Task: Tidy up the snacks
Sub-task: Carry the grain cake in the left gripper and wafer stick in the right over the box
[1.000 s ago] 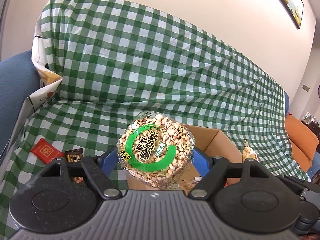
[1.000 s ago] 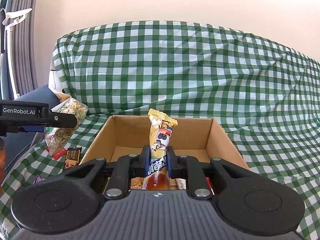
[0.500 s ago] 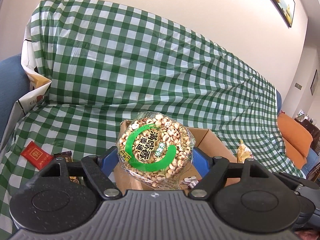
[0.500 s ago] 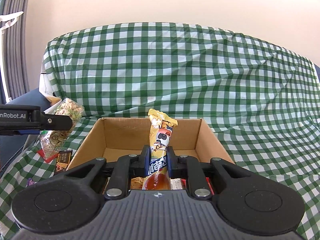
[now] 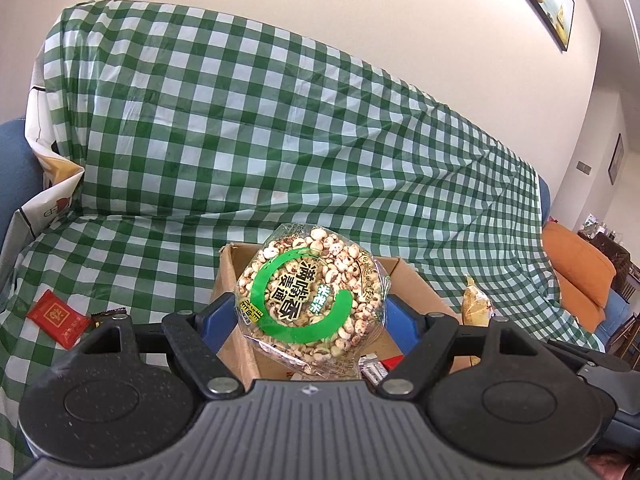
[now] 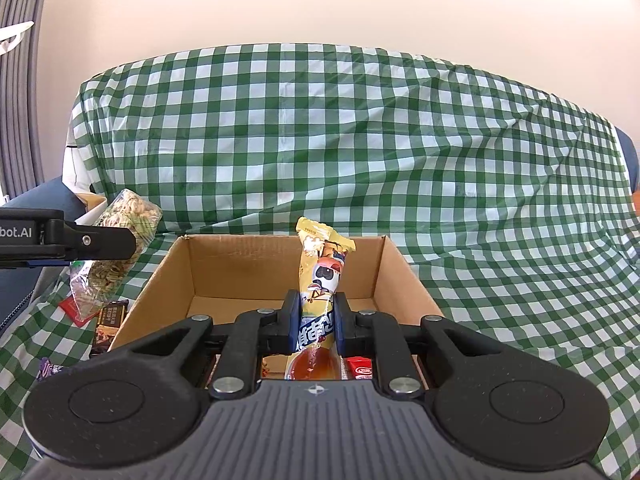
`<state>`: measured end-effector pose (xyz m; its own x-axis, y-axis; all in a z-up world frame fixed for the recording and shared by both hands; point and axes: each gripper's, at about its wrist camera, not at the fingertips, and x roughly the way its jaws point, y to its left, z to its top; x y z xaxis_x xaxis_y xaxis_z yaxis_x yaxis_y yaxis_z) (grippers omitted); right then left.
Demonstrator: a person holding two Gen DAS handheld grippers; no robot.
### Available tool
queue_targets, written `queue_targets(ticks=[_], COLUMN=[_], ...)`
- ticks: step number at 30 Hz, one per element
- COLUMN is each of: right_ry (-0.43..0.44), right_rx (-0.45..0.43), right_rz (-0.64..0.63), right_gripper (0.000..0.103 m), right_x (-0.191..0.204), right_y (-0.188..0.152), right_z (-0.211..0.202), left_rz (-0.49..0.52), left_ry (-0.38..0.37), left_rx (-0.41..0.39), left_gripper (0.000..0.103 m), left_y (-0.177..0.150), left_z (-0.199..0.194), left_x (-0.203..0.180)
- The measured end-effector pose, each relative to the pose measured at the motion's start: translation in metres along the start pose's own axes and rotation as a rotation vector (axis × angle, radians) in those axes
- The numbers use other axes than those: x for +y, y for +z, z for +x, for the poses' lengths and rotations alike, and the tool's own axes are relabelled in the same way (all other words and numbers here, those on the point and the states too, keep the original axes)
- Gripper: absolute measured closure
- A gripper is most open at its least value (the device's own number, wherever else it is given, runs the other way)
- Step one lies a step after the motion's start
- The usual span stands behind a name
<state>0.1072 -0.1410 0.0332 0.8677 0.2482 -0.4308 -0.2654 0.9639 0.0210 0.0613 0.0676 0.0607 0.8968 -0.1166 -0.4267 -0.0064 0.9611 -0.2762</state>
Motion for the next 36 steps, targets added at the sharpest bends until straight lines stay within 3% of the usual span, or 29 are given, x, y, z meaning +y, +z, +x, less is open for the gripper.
queue_targets(ticks=[36], right_ry=[-0.104], right_rx=[-0.013], right_rz=[0.013], right_gripper=[0.086], right_x=[0.003], right_y=[-0.002], right_z=[0.0], left_rz=[0.072], left_ry=[-0.082], left_rx=[-0.023], left_gripper=[0.02], left_y=[-0.005], left_z=[0.002], left_x=[-0.016])
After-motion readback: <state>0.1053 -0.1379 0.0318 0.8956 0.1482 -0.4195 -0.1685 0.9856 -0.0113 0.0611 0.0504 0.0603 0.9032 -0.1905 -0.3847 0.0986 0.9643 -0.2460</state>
